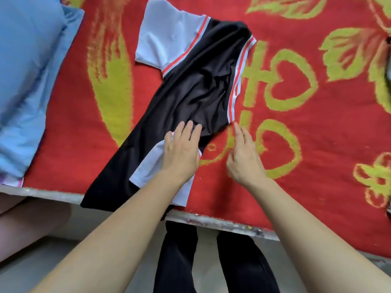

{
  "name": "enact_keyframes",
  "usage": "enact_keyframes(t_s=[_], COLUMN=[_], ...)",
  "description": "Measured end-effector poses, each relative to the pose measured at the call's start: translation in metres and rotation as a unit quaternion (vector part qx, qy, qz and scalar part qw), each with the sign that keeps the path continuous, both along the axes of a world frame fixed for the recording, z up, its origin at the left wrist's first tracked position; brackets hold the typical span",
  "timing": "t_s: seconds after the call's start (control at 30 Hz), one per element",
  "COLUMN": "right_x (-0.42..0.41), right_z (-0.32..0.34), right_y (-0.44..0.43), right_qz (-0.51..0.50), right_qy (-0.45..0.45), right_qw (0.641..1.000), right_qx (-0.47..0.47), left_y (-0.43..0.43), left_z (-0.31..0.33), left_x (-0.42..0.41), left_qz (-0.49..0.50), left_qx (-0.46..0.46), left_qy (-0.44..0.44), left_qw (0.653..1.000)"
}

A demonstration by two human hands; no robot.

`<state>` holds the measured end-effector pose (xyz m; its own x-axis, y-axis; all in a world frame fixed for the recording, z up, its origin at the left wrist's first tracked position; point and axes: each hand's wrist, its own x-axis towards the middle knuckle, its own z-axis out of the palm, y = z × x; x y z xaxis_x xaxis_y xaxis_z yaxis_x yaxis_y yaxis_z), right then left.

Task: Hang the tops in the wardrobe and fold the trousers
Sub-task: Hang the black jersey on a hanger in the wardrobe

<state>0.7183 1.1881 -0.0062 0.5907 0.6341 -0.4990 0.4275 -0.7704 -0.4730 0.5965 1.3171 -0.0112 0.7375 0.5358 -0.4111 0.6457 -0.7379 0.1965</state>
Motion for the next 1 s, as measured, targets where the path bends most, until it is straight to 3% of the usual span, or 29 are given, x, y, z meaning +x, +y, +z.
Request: enact_keyframes(t_s=[0.1,0.2,0.3,0.4,0.53,0.6,0.67,0.73,0.8,0.87,1.0], right_x=[0.035,0.083,0.129,0.154,0.148,0.14,0.135,0.134,0.129,0.124,0.124], right_z=[-0.025,-0.044,-0.06,-0.074,-0.068,-0.058,-0.045,-0.029,-0.007,0.0,-0.011], right_y=[0.007,0.035,0.08,0.108,0.116,0.111,0.095,0.072,0.055,0.049,0.043], right_qz=[0.02,0.074,0.185,0.29,0.228,0.222,0.231,0.248,0.212,0.221,0.372], right_qy=[-0.055,-0.167,-0.24,-0.218,-0.247,-0.238,-0.184,-0.093,0.048,0.109,-0.057], right_qw=[0.998,0.983,0.952,0.932,0.94,0.944,0.955,0.964,0.976,0.969,0.925], right_qx=[0.017,0.028,0.032,0.012,0.063,0.047,0.018,-0.003,-0.023,-0.031,-0.059], left_y=[-0.002,-0.002,0.003,0.007,0.007,0.028,0.067,0.104,0.123,0.122,0.113], left_z=[-0.032,-0.051,-0.064,-0.067,-0.053,-0.045,-0.034,-0.02,-0.01,-0.003,-0.004], left_x=[0.013,0.016,0.024,0.031,0.044,0.049,0.04,0.012,-0.016,-0.027,-0.026], left_qz=[0.009,0.039,0.034,0.069,0.081,0.157,0.324,0.437,0.435,0.401,0.334], left_qx=[0.037,0.041,0.051,0.047,0.06,0.034,-0.051,-0.017,0.067,0.103,0.218], left_qy=[0.017,-0.008,-0.015,-0.007,0.004,-0.032,-0.126,-0.2,-0.215,-0.218,-0.103], left_qw=[0.999,0.998,0.998,0.997,0.995,0.986,0.936,0.877,0.871,0.884,0.911])
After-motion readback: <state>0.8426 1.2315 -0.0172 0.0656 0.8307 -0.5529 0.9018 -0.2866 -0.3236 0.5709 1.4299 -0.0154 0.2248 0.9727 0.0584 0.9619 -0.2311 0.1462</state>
